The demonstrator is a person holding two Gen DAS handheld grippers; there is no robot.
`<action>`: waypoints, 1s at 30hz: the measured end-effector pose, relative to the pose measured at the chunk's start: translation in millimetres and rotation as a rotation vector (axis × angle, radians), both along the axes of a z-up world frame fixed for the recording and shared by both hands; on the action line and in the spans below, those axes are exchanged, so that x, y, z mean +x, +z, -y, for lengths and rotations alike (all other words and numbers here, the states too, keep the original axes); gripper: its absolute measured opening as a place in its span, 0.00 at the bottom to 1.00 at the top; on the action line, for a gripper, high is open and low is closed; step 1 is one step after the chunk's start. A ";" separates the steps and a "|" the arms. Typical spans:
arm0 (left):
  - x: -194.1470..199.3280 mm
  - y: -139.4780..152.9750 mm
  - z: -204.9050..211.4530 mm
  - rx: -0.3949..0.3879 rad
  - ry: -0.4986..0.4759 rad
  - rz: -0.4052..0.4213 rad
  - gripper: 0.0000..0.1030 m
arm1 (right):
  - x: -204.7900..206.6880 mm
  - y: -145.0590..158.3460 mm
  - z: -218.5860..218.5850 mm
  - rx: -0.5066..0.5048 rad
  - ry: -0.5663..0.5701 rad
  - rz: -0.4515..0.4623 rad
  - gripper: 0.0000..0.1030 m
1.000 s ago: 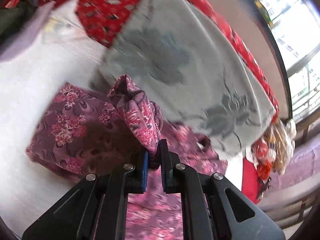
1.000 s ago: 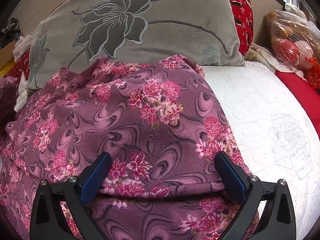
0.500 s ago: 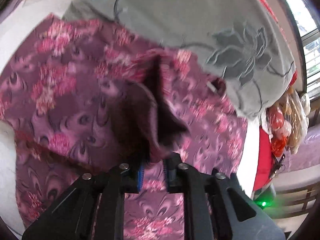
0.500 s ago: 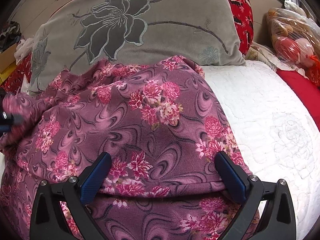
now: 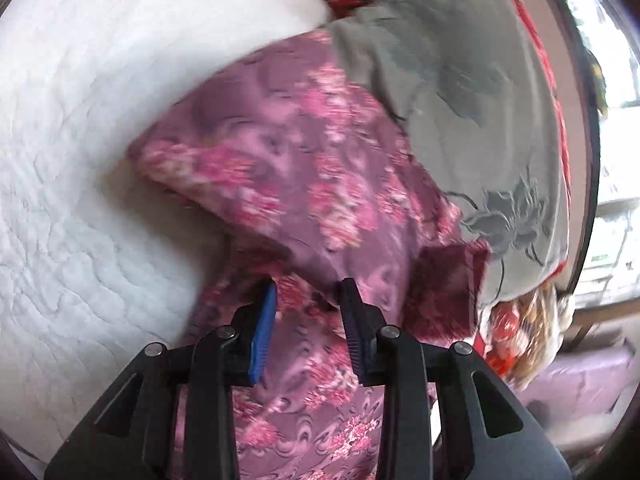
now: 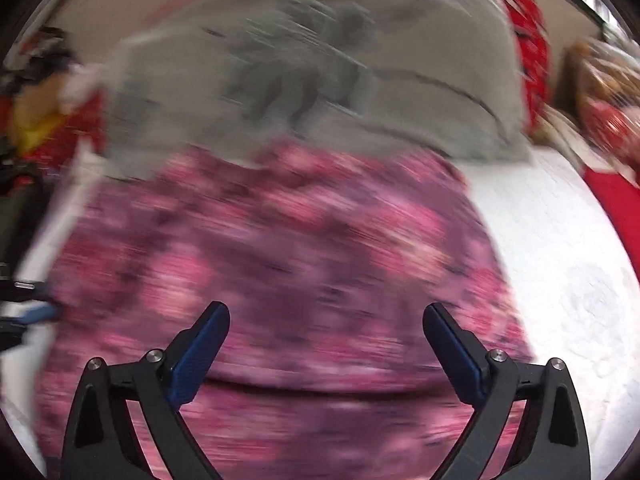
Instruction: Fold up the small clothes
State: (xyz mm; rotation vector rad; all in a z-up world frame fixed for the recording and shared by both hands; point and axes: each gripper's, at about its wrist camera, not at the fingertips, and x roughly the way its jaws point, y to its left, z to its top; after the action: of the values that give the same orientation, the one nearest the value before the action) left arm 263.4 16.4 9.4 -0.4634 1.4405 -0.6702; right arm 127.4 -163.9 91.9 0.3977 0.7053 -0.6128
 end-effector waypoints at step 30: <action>-23.8 6.1 -19.9 -0.023 -0.085 -0.001 0.29 | -31.4 15.0 65.1 0.161 -0.074 0.143 0.04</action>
State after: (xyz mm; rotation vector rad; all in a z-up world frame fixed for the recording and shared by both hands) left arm 239.6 36.3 15.5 -0.4223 1.4610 -0.7552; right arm 96.0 -228.9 106.8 0.6137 0.6065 -0.5924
